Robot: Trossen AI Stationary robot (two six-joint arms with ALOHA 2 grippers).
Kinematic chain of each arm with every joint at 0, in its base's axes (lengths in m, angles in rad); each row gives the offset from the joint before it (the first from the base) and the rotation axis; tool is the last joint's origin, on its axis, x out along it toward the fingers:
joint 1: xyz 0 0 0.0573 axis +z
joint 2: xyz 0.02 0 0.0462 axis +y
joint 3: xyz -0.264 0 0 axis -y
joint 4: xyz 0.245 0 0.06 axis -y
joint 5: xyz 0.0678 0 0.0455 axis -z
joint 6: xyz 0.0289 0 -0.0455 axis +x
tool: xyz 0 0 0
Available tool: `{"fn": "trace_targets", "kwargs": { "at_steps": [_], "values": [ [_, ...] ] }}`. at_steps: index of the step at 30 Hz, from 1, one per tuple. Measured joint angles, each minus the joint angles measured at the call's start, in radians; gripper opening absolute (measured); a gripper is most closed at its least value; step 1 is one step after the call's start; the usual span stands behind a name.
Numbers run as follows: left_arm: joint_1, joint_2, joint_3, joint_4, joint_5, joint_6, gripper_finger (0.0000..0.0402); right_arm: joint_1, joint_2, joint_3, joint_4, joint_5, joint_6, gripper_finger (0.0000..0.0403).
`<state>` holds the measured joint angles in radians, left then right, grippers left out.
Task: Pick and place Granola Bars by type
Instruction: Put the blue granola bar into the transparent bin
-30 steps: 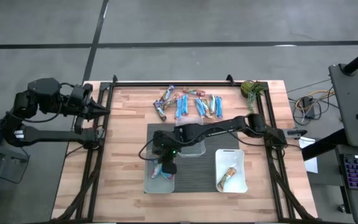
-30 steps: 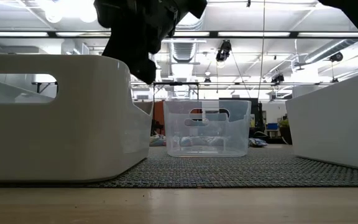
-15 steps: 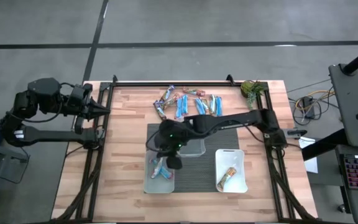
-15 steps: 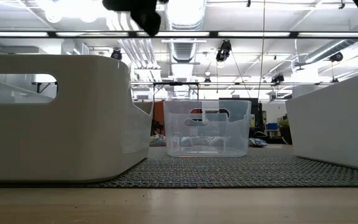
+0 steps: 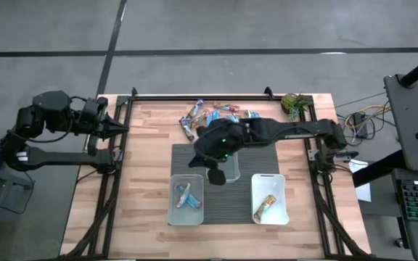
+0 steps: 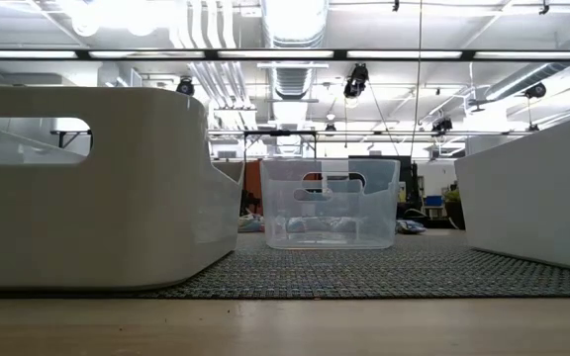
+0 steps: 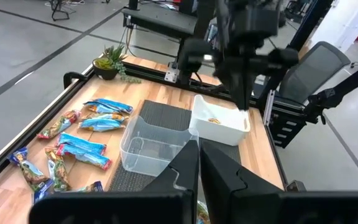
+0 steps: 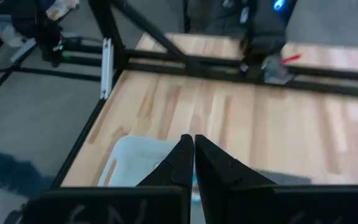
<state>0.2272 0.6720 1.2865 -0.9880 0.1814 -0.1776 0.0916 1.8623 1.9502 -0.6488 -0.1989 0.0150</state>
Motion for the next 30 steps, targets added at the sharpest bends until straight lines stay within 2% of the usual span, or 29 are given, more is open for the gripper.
{"fn": "trace_targets", "kwargs": {
  "at_steps": [4,11,15,24,30],
  "values": [
    [0.0,0.0,0.0,0.004,-0.001,0.0,0.0,-0.007,-0.067,-0.038,0.05,0.041,-0.015,0.0008],
    [0.0,0.003,0.0,0.034,-0.005,0.003,0.0,-0.033,-0.194,-0.144,0.099,0.046,0.0,0.0008],
    [0.0,0.01,0.0,0.033,-0.014,0.004,0.0,-0.05,-0.273,-0.253,0.17,0.045,0.024,0.0008],
    [0.0,0.044,0.0,0.053,-0.015,0.006,0.0,-0.067,-0.451,-0.568,0.456,0.045,0.103,0.0008],
    [0.0,0.076,0.0,0.09,-0.015,0.014,0.0,-0.067,-0.546,-0.703,0.519,0.045,0.154,0.0008]
  ]
}}
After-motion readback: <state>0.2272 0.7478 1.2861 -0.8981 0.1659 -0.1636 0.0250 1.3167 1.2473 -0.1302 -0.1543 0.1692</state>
